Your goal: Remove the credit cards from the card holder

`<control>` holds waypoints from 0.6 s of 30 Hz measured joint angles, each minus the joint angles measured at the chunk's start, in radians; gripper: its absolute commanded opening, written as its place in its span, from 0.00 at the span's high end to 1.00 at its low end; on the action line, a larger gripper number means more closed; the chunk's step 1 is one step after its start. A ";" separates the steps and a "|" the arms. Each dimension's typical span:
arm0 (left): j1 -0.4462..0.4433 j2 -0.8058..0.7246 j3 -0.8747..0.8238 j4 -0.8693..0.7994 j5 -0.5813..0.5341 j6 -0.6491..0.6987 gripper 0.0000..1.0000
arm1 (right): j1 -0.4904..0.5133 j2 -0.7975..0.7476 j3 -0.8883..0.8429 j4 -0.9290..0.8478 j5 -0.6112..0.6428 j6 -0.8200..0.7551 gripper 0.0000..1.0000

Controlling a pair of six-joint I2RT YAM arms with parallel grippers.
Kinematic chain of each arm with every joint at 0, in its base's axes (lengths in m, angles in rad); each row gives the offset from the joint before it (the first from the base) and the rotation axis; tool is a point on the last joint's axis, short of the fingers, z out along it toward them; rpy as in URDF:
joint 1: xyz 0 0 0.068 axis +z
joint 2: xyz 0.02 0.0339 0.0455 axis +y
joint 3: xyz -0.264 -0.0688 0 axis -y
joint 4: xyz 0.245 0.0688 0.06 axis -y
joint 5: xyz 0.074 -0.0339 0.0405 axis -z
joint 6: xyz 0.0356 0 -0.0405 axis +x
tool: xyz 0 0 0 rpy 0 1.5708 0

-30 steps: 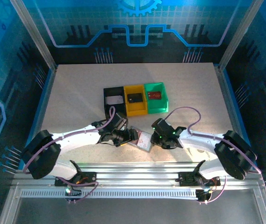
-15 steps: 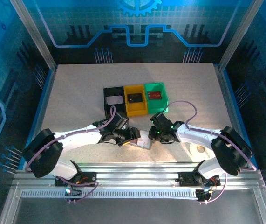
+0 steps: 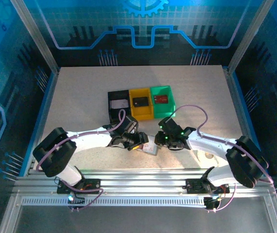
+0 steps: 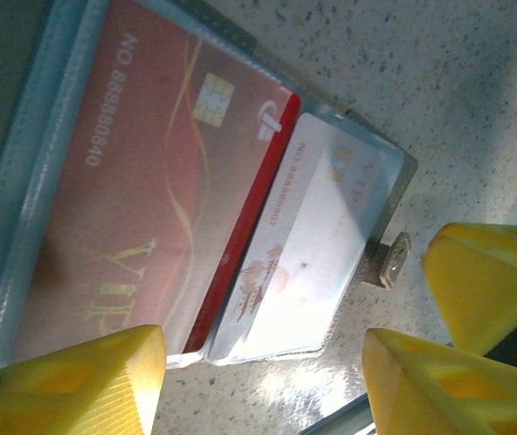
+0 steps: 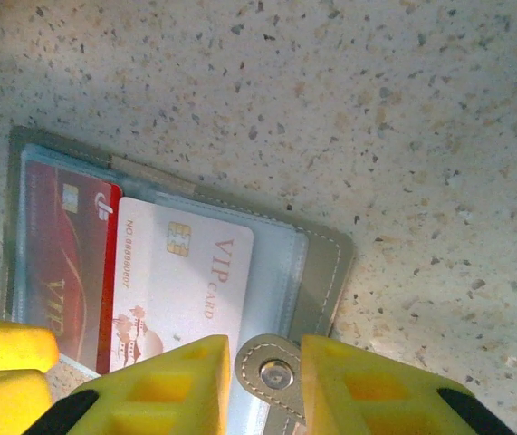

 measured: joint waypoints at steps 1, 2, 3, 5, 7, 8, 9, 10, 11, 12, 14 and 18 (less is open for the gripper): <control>0.000 0.000 0.003 0.000 0.000 0.000 0.41 | 0.001 0.006 0.000 0.004 -0.005 0.000 0.74; 0.000 0.000 0.008 -0.001 -0.001 0.001 0.41 | 0.001 0.012 -0.002 0.010 -0.011 0.002 0.74; 0.000 0.000 0.011 -0.002 -0.002 0.001 0.41 | 0.002 0.017 -0.005 0.018 -0.015 0.004 0.74; 0.000 -0.001 0.017 -0.003 -0.006 0.002 0.41 | 0.002 0.023 -0.013 0.029 -0.018 0.008 0.74; 0.000 -0.003 0.019 -0.003 -0.012 0.006 0.41 | 0.003 0.030 -0.016 0.035 -0.019 0.011 0.74; 0.000 -0.003 0.019 -0.003 -0.016 0.009 0.42 | 0.003 0.033 -0.016 0.040 -0.019 0.011 0.74; 0.000 -0.003 0.019 -0.003 -0.019 0.013 0.42 | 0.003 0.035 -0.016 0.043 -0.020 0.011 0.74; 0.000 -0.003 0.019 -0.003 -0.020 0.017 0.42 | 0.003 0.037 -0.016 0.045 -0.022 0.012 0.74; 0.000 -0.003 0.019 -0.003 -0.021 0.019 0.43 | 0.003 0.040 -0.016 0.048 -0.023 0.011 0.75; 0.000 -0.003 0.019 -0.002 -0.022 0.020 0.43 | 0.004 0.044 -0.016 0.051 -0.024 0.012 0.75; 0.000 -0.003 0.019 -0.002 -0.023 0.021 0.43 | 0.006 0.051 -0.016 0.054 -0.026 0.012 0.75; 0.000 -0.002 0.019 -0.001 -0.024 0.028 0.44 | 0.008 0.059 -0.016 0.060 -0.027 0.015 0.75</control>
